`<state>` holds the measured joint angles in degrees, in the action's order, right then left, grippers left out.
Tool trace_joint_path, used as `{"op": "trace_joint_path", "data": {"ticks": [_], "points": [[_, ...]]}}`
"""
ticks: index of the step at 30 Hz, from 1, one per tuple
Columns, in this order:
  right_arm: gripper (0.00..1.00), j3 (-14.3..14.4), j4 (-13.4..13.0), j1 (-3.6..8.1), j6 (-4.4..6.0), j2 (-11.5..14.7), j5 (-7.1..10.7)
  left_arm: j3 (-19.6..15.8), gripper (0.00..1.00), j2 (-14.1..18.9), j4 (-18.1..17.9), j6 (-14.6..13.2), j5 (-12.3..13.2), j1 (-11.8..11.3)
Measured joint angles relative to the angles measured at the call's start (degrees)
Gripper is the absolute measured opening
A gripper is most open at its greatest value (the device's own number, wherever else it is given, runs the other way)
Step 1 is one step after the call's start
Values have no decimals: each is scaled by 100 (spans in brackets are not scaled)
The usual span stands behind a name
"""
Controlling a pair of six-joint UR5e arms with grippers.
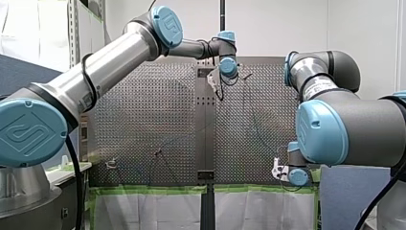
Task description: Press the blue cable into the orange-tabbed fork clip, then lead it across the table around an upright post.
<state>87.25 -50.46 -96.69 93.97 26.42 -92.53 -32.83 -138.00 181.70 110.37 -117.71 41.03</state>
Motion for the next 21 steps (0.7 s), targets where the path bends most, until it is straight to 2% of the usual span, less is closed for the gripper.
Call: {"op": "trace_joint_path", "data": {"ticks": [6,13,21], "points": [[0,2,1,-2,0,-2,5,205,100,3,40,-294,3,160],[0,1,0,-6,11,0,6,571,100,1,269,-668,129,331],[0,4,22,-24,6,0,43,690,100,-1,453,-836,220,446]]}}
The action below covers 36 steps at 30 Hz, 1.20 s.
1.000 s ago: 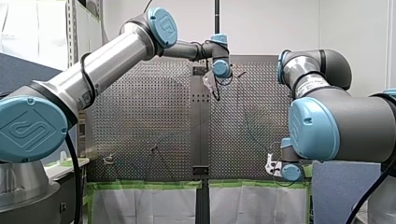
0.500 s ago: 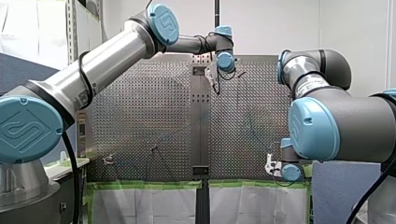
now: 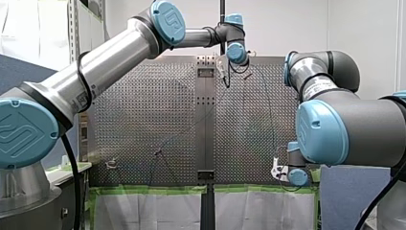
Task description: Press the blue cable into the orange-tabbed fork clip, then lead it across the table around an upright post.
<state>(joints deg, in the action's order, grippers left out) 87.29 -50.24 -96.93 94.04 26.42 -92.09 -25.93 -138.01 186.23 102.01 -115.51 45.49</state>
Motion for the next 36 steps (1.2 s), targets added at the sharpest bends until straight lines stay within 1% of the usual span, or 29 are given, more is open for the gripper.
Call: {"op": "trace_joint_path", "data": {"ticks": [6,14,21,28,32,36], "points": [[0,-1,20,-15,-4,0,6,-60,100,-1,-10,-6,14,15],[0,2,22,-23,2,0,6,-91,100,-2,-39,-6,-25,-22],[0,1,22,-36,-4,-1,6,-1,100,-8,-89,13,-65,-24],[0,0,22,-57,-6,0,7,77,100,-16,-110,148,-60,-27],[0,-2,33,-68,-6,1,6,83,100,-20,-154,171,-165,-29],[0,0,44,-87,-6,0,6,59,100,-38,-269,69,-335,-36]]}}
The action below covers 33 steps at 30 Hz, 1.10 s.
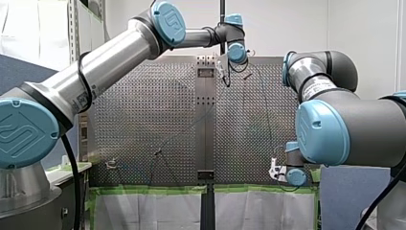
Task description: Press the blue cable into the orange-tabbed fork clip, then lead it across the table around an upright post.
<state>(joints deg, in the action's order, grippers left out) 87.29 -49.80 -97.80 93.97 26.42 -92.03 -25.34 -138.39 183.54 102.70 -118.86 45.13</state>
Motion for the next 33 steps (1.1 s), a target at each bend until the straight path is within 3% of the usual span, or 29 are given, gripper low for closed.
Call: {"op": "trace_joint_path", "data": {"ticks": [19,25,33], "points": [[0,0,4,-23,0,0,0,2,100,-69,-547,-882,-921,39],[0,2,5,-38,0,-1,0,-13,100,-68,-715,-978,-1206,48],[0,2,12,-41,8,-1,0,-12,100,-68,-1053,-1027,-1375,69]]}}
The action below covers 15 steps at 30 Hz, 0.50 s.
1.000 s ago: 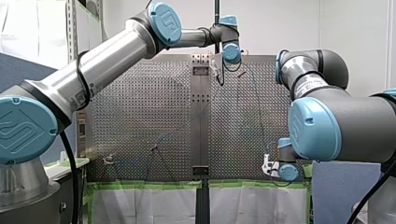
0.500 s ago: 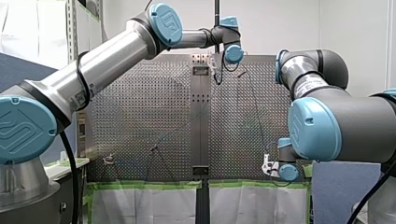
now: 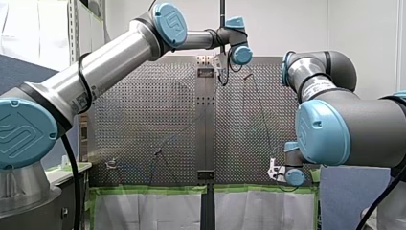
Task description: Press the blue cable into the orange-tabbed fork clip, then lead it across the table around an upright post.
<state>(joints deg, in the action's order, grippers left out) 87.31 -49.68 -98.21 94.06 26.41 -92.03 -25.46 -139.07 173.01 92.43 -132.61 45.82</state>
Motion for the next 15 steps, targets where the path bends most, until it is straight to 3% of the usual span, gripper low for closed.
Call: {"op": "trace_joint_path", "data": {"ticks": [15], "points": [[0,0,1,-4,6,-1,16,-202,100,-69,-434,-311,-36,29]]}}
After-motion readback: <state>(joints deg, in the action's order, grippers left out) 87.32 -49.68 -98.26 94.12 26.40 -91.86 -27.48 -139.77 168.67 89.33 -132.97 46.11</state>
